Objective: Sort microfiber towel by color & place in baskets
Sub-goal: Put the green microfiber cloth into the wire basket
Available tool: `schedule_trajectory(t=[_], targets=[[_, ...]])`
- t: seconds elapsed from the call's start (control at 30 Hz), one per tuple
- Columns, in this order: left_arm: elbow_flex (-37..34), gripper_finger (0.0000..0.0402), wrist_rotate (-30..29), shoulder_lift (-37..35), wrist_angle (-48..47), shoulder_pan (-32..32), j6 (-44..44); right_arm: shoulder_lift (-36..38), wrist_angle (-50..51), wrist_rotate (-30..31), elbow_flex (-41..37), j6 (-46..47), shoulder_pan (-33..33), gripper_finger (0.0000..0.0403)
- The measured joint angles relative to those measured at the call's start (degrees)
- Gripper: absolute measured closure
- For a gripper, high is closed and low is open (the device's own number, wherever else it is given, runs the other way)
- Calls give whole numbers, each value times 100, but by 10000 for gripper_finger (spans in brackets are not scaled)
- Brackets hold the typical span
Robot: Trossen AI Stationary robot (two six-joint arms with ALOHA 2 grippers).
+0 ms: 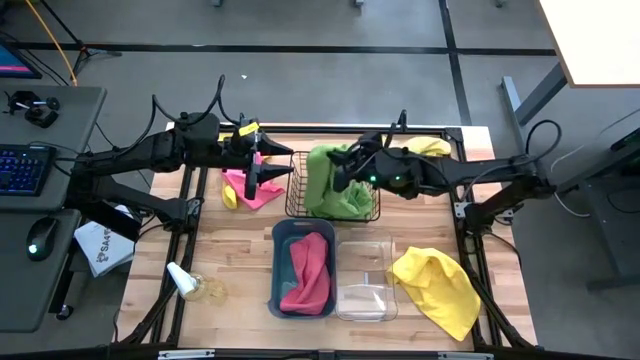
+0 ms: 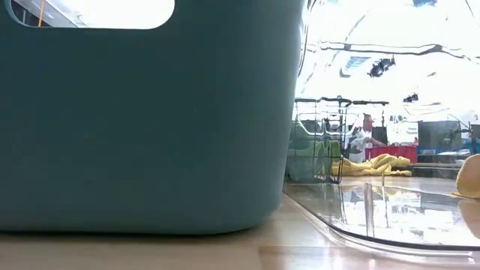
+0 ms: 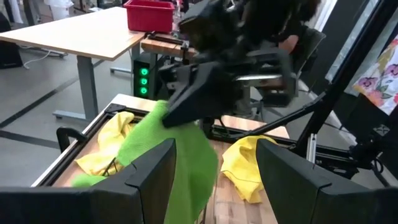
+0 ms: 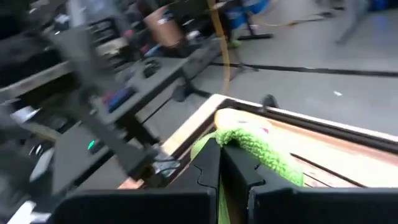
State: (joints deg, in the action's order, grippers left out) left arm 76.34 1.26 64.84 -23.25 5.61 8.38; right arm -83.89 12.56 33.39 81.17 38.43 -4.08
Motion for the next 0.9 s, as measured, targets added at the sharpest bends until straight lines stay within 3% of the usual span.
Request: schedule_trajectory(t=[0.13,0.27,0.37,0.47,0.57,0.73,0.9], targets=[[0,191,0,0,-147,0,6,320,215,466,-376,764,-4,403],[0,191,0,-2,-297,-4,73,668,1298,792,-710,1727,-9,403],[0,191,0,-2,-295,-3,145,830,2030,817,-1088,2368,-45,403],[0,191,-1,-2,-292,-2,153,927,2147,630,-1625,3036,-142,403],[0,191,-2,-2,-273,-2,201,915,1502,387,-2327,3560,-248,403],[0,191,-32,-2,-259,-2,205,792,-792,7,-3504,4023,-213,403],[0,191,-45,0,-256,0,207,297,-2425,-395,-3821,4129,-5,403]])
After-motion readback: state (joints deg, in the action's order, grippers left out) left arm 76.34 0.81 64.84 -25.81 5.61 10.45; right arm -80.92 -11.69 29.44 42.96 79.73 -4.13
